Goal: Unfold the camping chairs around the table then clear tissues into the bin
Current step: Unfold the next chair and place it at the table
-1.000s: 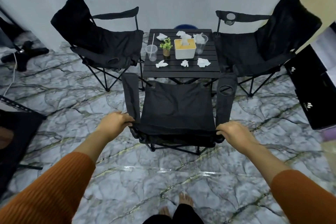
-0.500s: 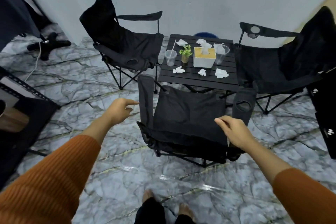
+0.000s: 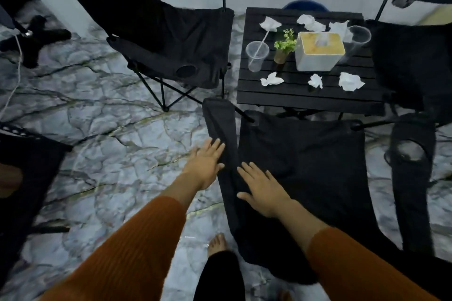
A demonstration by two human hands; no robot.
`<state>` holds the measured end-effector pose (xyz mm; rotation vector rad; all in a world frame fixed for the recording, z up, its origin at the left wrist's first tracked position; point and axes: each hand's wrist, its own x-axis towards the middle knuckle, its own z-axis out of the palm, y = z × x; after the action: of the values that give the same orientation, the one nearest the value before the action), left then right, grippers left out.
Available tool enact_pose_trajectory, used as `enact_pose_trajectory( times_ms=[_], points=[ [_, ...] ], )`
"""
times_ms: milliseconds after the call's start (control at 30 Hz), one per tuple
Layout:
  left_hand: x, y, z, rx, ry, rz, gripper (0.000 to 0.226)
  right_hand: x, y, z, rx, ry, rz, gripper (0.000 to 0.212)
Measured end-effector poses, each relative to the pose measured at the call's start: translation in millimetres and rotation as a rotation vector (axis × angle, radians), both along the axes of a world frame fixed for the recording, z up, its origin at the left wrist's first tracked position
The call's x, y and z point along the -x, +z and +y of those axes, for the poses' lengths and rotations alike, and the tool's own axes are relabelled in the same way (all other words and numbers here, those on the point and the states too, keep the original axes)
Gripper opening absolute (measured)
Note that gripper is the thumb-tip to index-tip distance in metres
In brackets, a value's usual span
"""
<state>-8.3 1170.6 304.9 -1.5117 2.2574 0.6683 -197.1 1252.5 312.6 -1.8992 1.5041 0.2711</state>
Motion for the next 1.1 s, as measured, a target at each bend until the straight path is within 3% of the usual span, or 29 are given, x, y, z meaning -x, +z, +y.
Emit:
enact_pose_trajectory(
  times_ms=[133,233,400,467,633,700,900,1100],
  points=[
    [-6.1,-42.6,-25.7,0.024,-0.079,-0.004,0.068,-19.6,-42.9,-5.2,-0.046,0.1,0.037,0.08],
    [-11.1,-67.6,-26.9,-0.002,-0.125,-0.119,0.073,-23.7,-63.6,-0.5,-0.146,0.071,0.05,0.096],
    [-1.8,-75.6,-37.6,0.147,-0.08,-0.018,0.073,-25.3,-63.7,2.1,-0.027,0.116,0.049,0.072],
    [-0.9,-78.4,-52.7,0.198,-0.074,-0.024,0.076,-24.1,-64.9,-0.7,-0.015,0.142,0.033,0.073],
    [-4.9,-80.2,-69.3,0.065,-0.063,-0.14,0.079,-24.0,-69.9,-5.8,-0.113,0.118,-0.006,0.08],
    [-2.2,-67.6,-67.9,0.054,-0.036,-0.104,0.077,-23.7,-59.3,-9.3,-0.148,0.107,-0.023,0.081],
    [-10.8,10.8,-64.8,0.037,0.11,0.014,0.063,-21.6,-2.2,-31.7,-0.074,-0.101,-0.071,0.057],
    [-39.7,108.7,-60.6,0.059,0.315,0.05,0.047,-30.8,85.2,-83.5,-0.019,-0.152,0.038,0.044]
  ],
)
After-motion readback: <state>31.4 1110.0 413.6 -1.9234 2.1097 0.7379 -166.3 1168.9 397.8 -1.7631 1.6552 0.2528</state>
